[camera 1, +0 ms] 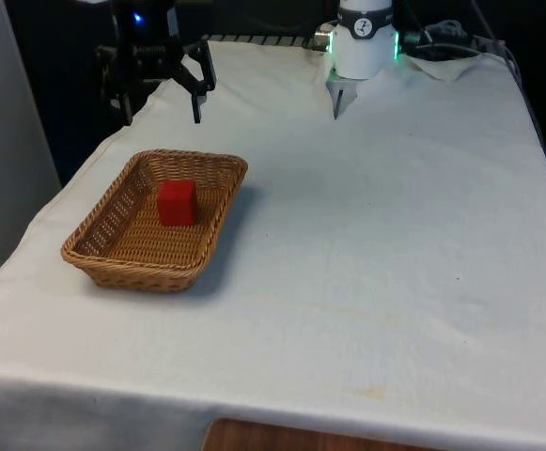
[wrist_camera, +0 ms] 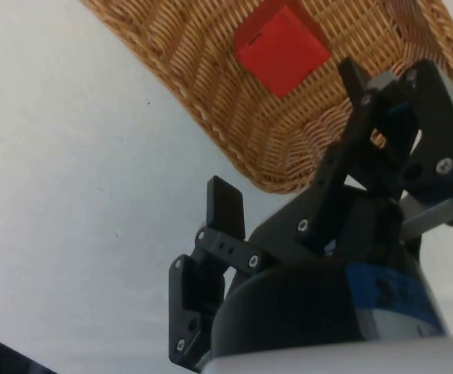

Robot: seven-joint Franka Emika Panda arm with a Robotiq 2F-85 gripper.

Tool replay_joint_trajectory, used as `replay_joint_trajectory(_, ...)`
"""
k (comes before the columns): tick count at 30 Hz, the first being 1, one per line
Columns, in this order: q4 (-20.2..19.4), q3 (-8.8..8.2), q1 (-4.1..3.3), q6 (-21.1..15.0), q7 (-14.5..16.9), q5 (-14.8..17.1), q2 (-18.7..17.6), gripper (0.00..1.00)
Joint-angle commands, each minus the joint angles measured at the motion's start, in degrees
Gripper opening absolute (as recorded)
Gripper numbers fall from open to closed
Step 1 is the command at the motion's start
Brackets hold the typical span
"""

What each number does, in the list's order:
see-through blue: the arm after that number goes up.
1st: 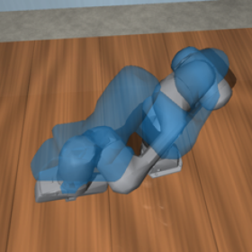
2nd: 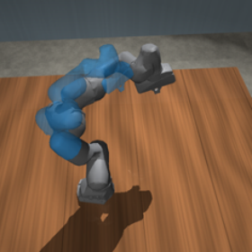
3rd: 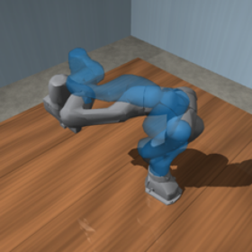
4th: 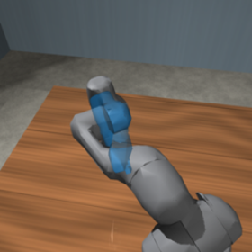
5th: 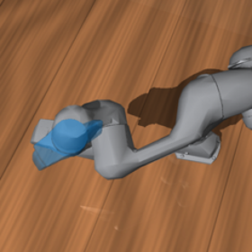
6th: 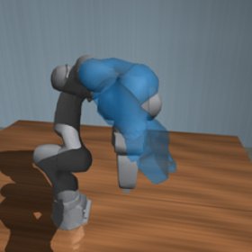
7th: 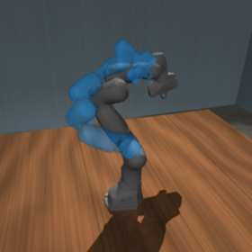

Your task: Pick up the cube and place it into the basket.

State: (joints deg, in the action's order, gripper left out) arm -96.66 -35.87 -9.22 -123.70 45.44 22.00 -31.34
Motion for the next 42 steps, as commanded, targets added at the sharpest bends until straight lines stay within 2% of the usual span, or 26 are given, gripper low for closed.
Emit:
replay_joint_trajectory(1,-0.5,-0.29,-0.57,-0.2,0.2,-0.7,0.6,1.0)
replay_joint_trajectory(4,-0.5,-0.29,-0.92,0.1,0.5,-1.3,1.1,1.0)
replay_joint_trajectory(5,-0.1,0.0,-0.46,0.1,0.5,-0.7,0.7,1.0)
replay_joint_trajectory(7,-0.5,-0.23,-1.2,0.2,0.8,-1.9,1.7,1.0)
replay_joint_trajectory(11,-0.6,-0.11,-1.6,0.5,1.2,-2.6,2.3,1.0)
replay_joint_trajectory(12,-0.1,0.06,-1.2,0.7,1.3,-2.1,1.9,1.0)
replay_joint_trajectory(13,-0.6,-0.11,-1.72,0.6,1.3,-2.7,2.4,1.0)
replay_joint_trajectory(15,-0.7,-0.06,-2.12,0.7,1.8,-3.0,2.8,1.0)
replay_joint_trajectory(20,-1.3,0.23,-2.92,0.6,2.3,-3.6,3.3,1.0)
replay_joint_trajectory(21,-0.5,0.4,-2.35,1.0,2.2,-3.0,2.8,1.0)
replay_joint_trajectory(22,-1.4,0.34,-3.04,0.6,2.3,-3.7,3.4,1.0)
replay_joint_trajectory(29,-2.7,1.03,-3.95,0.3,2.3,-4.8,4.5,1.0)
replay_joint_trajectory(30,-1.8,1.26,-3.27,1.0,2.6,-4.1,3.9,1.0)
replay_joint_trajectory(31,-3.2,1.32,-4.18,0.2,2.3,-5.1,4.9,1.0)
replay_joint_trajectory(33,-3.7,1.49,-4.53,0.2,2.0,-5.4,5.4,1.0)
replay_joint_trajectory(38,-5.4,2.52,-5.1,-0.1,0.5,-6.7,6.8,1.0)
replay_joint_trajectory(39,-4.6,2.98,-4.35,1.0,1.1,-6.0,6.4,1.0)
replay_joint_trajectory(40,-5.7,2.75,-5.1,-0.1,0.2,-6.9,7.1,1.0)
replay_joint_trajectory(42,-6.2,3.09,-5.21,-0.1,-0.3,-7.4,7.6,1.0)
